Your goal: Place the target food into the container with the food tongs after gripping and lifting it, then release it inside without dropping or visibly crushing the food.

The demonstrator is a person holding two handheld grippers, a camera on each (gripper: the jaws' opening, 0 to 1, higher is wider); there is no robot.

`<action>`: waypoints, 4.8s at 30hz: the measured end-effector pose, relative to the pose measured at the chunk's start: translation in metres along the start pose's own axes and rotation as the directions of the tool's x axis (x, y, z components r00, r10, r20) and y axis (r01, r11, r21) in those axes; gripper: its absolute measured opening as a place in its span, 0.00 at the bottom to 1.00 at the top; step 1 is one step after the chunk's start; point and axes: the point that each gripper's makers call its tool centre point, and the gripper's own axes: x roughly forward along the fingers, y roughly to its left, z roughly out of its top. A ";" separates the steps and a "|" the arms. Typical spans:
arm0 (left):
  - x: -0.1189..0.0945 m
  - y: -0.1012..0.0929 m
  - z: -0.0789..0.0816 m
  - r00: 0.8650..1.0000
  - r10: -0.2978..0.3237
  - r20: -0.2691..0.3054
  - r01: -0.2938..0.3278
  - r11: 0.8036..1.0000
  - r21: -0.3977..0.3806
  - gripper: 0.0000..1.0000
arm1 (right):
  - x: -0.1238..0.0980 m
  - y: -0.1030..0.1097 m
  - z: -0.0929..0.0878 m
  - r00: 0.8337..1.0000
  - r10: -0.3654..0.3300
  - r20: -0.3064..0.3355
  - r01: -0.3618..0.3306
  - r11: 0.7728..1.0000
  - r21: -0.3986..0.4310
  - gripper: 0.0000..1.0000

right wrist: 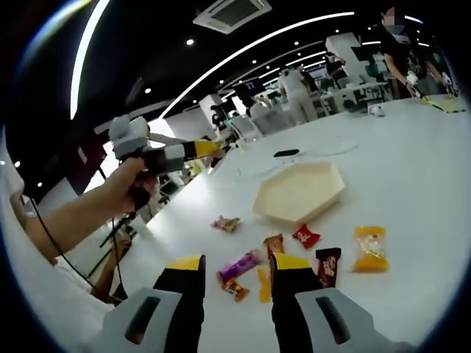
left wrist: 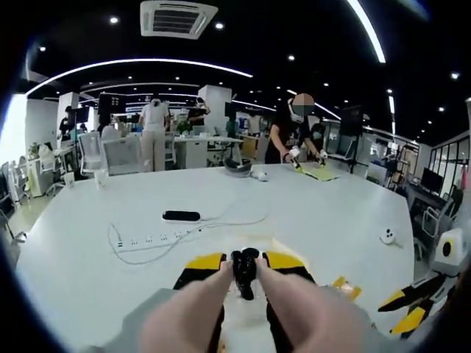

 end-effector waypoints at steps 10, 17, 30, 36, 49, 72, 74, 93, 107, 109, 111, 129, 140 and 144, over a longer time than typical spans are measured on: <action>0.034 -0.014 0.002 0.999 -0.040 -0.015 0.041 0.999 0.017 0.18 | 0.001 0.003 -0.003 1.000 0.009 -0.022 -0.009 1.000 -0.004 0.35; 0.052 -0.019 -0.008 0.997 -0.055 -0.045 0.055 0.998 -0.004 0.17 | 0.001 0.003 -0.003 1.000 0.004 -0.016 -0.004 1.000 0.007 0.35; 0.076 -0.012 -0.003 0.997 -0.046 -0.069 0.047 0.999 0.012 0.17 | 0.000 -0.002 0.003 1.000 -0.002 0.005 0.002 0.999 0.032 0.35; 0.083 -0.005 0.000 0.997 -0.030 -0.075 0.031 0.999 0.015 0.17 | -0.003 -0.003 0.002 1.000 -0.008 0.003 0.008 0.999 0.035 0.35; 0.085 -0.001 0.029 0.998 -0.028 -0.049 0.029 0.999 0.018 0.19 | -0.011 -0.003 0.008 0.999 -0.010 0.036 0.008 0.999 0.046 0.35; 0.062 0.022 0.008 0.998 -0.024 -0.059 0.021 0.998 -0.060 0.24 | -0.003 -0.011 0.007 0.999 -0.012 0.043 0.008 0.996 0.088 0.35; 0.058 0.019 0.007 0.997 -0.045 -0.067 0.040 0.996 -0.076 0.24 | 0.000 -0.007 0.004 0.999 -0.001 0.035 -0.002 0.996 0.087 0.35; 0.032 0.004 0.000 0.995 -0.078 -0.059 0.075 0.996 -0.057 0.24 | 0.004 -0.005 -0.005 1.000 0.004 -0.008 -0.003 0.997 0.074 0.35; 0.010 0.011 -0.017 0.997 -0.064 -0.044 0.058 0.990 -0.127 0.25 | 0.005 0.000 -0.007 1.000 0.021 -0.012 -0.020 0.997 0.073 0.37; 0.008 0.007 -0.028 0.994 -0.071 -0.082 0.065 0.995 -0.072 0.25 | 0.005 0.003 -0.010 0.999 0.027 -0.022 -0.026 0.998 0.061 0.37; 0.005 0.006 -0.033 0.994 -0.076 -0.083 0.069 0.994 -0.083 0.25 | 0.005 0.006 -0.010 0.999 0.031 -0.025 -0.030 0.998 0.051 0.37; -0.020 0.017 -0.041 0.997 -0.063 -0.053 0.058 0.993 -0.105 0.25 | 0.012 0.023 -0.007 1.000 0.003 0.013 -0.003 1.000 0.010 0.45; -0.052 0.025 -0.070 0.997 -0.062 -0.052 0.054 0.988 -0.144 0.25 | -0.002 0.015 -0.003 0.997 -0.068 0.025 0.068 0.997 -0.019 0.52; -0.064 0.032 -0.074 0.998 -0.041 -0.039 0.035 0.989 -0.144 0.25 | -0.003 0.026 -0.010 0.998 -0.066 -0.007 0.065 0.997 -0.052 0.53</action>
